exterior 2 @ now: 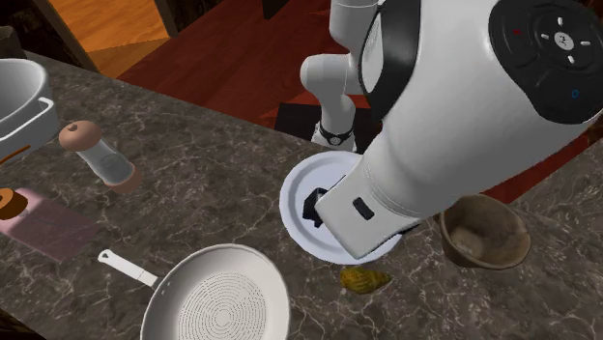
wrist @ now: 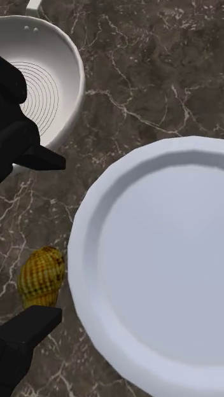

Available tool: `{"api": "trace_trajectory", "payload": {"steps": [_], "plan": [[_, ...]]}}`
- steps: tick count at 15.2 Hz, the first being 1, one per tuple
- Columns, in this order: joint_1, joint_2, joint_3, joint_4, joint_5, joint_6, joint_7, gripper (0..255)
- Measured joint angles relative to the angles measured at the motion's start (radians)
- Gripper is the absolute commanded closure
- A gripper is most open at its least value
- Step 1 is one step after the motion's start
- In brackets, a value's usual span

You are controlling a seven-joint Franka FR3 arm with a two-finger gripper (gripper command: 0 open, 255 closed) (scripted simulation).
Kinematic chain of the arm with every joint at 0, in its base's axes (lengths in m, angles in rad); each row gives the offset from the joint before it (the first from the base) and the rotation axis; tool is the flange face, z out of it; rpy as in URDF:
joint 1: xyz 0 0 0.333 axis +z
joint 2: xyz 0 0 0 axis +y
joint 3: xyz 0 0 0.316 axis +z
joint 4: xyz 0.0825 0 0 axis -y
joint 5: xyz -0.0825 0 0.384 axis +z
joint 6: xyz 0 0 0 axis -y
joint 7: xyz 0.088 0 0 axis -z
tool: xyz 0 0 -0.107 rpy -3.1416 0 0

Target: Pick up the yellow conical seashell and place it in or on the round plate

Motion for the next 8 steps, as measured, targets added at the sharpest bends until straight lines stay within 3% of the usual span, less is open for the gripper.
{"api": "trace_trajectory", "payload": {"steps": [8], "plan": [[0.041, 0.329, 0.032, 0.312, -0.114, -0.070, -0.026, 0]]}}
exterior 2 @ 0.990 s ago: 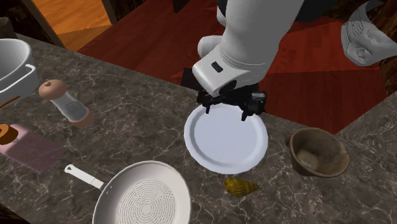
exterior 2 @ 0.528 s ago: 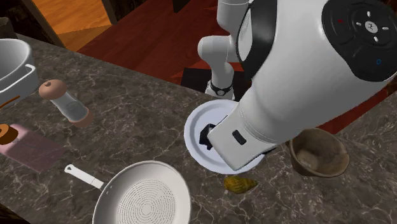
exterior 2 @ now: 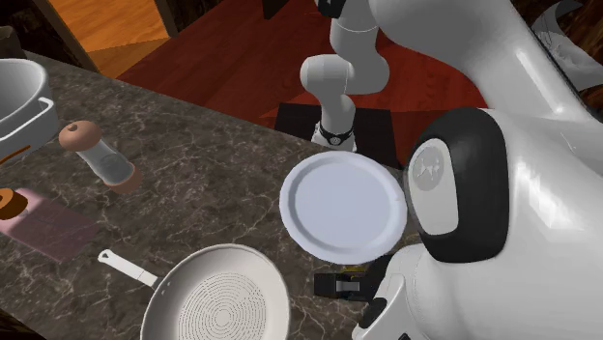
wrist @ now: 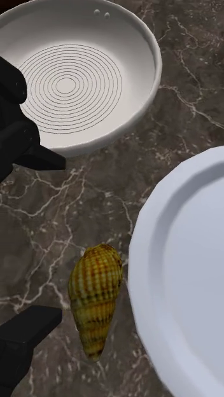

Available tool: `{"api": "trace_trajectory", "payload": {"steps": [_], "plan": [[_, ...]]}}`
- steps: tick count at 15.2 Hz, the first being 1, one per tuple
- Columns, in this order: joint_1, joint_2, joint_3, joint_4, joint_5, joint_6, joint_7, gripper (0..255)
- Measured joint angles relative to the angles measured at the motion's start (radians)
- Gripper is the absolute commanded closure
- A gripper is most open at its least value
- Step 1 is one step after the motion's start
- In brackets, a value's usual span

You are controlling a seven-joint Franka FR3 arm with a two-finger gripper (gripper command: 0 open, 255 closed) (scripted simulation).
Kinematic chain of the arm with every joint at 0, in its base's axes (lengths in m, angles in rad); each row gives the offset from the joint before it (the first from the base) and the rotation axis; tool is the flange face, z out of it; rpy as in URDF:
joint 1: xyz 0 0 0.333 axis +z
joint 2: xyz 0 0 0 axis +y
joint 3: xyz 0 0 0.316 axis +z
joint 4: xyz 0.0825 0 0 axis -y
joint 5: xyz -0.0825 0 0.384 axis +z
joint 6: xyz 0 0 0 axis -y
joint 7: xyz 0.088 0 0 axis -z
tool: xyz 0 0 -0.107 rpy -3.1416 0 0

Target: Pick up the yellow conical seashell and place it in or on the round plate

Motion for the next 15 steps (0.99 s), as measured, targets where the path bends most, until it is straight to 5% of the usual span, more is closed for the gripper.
{"api": "trace_trajectory", "payload": {"steps": [13, 14, 15], "plan": [[-0.011, -0.008, -0.006, -0.103, -0.008, 0.093, 0.005, 0], [-0.011, -0.008, -0.006, -0.103, -0.008, 0.093, 0.005, 255], [-0.011, -0.008, -0.006, -0.103, -0.008, 0.093, 0.005, 255]]}}
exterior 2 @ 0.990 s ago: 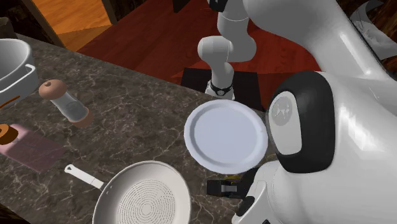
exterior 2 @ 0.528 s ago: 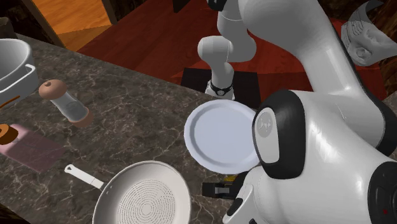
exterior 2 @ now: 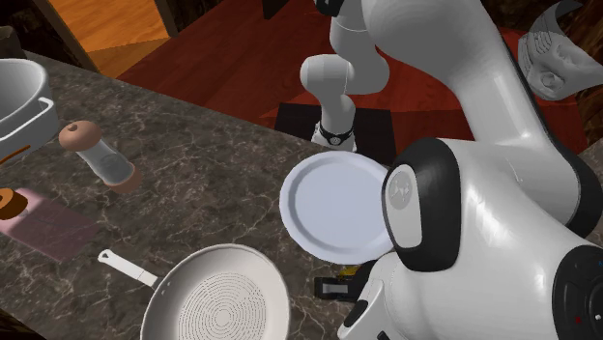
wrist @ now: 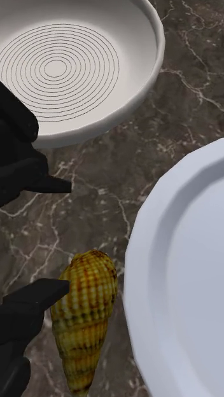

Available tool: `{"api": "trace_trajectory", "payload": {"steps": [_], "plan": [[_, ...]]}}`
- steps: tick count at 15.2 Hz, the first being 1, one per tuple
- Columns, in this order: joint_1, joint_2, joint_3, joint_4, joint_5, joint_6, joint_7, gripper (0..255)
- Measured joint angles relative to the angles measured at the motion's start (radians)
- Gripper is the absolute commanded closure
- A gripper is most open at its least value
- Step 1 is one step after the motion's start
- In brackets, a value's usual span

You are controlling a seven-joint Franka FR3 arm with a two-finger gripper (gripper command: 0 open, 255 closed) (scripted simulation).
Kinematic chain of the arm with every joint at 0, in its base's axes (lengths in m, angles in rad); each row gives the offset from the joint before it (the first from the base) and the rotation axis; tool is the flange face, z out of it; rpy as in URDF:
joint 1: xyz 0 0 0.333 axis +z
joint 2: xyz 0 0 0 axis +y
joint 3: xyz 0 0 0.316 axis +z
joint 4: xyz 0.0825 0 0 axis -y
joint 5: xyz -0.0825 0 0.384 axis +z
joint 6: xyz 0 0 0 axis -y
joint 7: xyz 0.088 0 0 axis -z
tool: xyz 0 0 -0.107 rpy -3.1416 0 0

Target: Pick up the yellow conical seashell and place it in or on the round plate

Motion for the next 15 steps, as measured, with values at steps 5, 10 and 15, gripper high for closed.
{"api": "trace_trajectory", "payload": {"steps": [5, 10, 15], "plan": [[0.000, 0.000, 0.000, 0.000, 0.000, 0.000, 0.000, 255], [0.000, 0.000, 0.000, 0.000, 0.000, 0.000, 0.000, 0], [-0.025, -0.210, 0.078, -0.293, 0.023, 0.284, -0.759, 0]]}}
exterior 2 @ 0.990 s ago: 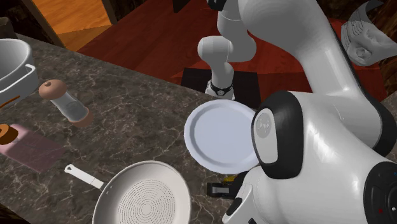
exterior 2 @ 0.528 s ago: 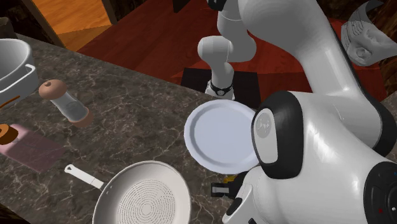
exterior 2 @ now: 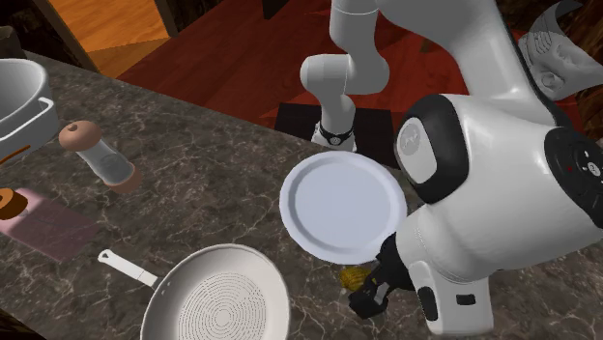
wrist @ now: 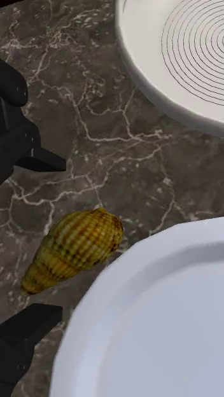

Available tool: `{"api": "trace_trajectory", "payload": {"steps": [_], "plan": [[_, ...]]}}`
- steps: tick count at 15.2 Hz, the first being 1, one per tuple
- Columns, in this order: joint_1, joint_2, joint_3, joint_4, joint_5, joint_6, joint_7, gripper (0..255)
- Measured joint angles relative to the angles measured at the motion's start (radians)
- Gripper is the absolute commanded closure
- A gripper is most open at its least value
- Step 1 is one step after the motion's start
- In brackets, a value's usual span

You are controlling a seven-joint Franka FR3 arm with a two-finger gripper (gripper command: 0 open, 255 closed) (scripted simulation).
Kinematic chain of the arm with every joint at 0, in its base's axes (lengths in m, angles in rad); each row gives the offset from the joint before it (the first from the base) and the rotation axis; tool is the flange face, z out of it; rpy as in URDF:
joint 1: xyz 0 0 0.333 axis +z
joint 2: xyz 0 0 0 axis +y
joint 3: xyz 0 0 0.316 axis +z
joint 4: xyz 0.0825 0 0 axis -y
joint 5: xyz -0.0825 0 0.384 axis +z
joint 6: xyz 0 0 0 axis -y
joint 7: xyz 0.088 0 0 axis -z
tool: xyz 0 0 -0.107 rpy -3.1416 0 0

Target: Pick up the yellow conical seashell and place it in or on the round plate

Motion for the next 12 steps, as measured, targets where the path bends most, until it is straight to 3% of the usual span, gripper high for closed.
{"api": "trace_trajectory", "payload": {"steps": [1, 3, 12], "plan": [[0.000, -0.030, 0.002, -0.048, 0.011, 0.045, -0.125, 0], [-0.001, -0.043, 0.001, -0.087, 0.017, 0.091, -0.220, 0], [-0.006, -0.028, -0.005, -0.144, 0.009, 0.170, -0.247, 0]]}}
